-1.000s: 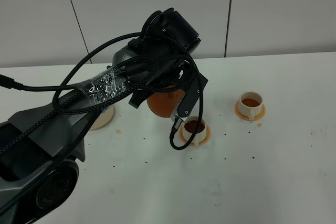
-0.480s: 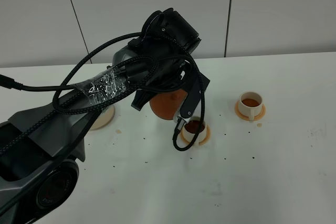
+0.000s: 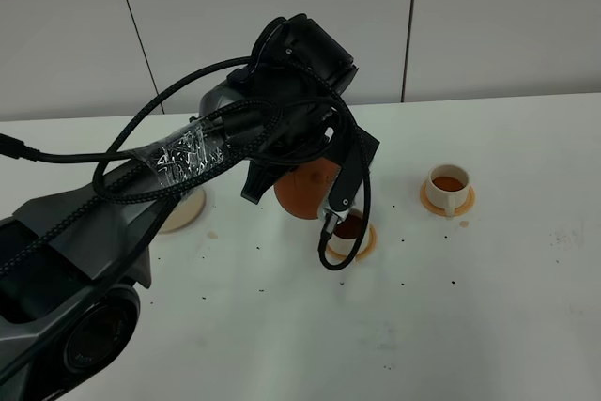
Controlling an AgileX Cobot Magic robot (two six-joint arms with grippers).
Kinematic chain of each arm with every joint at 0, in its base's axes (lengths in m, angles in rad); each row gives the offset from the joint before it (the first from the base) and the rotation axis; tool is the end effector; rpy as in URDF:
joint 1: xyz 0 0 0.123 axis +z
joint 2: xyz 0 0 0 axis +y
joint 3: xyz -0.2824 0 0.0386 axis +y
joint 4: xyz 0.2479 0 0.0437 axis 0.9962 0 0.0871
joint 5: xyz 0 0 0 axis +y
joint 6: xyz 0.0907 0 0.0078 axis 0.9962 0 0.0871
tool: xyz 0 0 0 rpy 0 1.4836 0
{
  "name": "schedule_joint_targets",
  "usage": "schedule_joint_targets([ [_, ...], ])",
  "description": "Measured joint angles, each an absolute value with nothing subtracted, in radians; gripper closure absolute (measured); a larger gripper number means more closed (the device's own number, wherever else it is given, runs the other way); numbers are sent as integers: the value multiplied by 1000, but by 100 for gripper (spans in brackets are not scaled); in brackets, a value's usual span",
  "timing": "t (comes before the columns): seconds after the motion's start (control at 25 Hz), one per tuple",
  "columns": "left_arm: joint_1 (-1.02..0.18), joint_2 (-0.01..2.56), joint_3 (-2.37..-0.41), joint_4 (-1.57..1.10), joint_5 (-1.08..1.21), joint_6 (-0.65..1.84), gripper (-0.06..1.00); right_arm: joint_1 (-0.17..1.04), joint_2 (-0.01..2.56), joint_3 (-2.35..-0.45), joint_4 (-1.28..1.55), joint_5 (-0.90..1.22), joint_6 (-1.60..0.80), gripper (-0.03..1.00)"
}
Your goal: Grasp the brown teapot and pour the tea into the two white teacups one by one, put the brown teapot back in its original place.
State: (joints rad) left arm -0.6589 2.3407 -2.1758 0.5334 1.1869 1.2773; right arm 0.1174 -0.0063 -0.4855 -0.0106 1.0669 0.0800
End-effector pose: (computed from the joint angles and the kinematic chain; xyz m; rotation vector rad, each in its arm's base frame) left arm 0.4250 -0.2748 0.2262 2.4777 1.4837 0.8742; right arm -0.0043 -0.0014 0.2726 -0.0381 2.0601 0.1094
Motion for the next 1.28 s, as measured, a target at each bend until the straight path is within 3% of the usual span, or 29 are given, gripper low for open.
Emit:
schedule_joint_targets([
  [1.28,-529,2302,-2173,267,1188,1181,77,117,-6,-486,-7,1067,80,73],
])
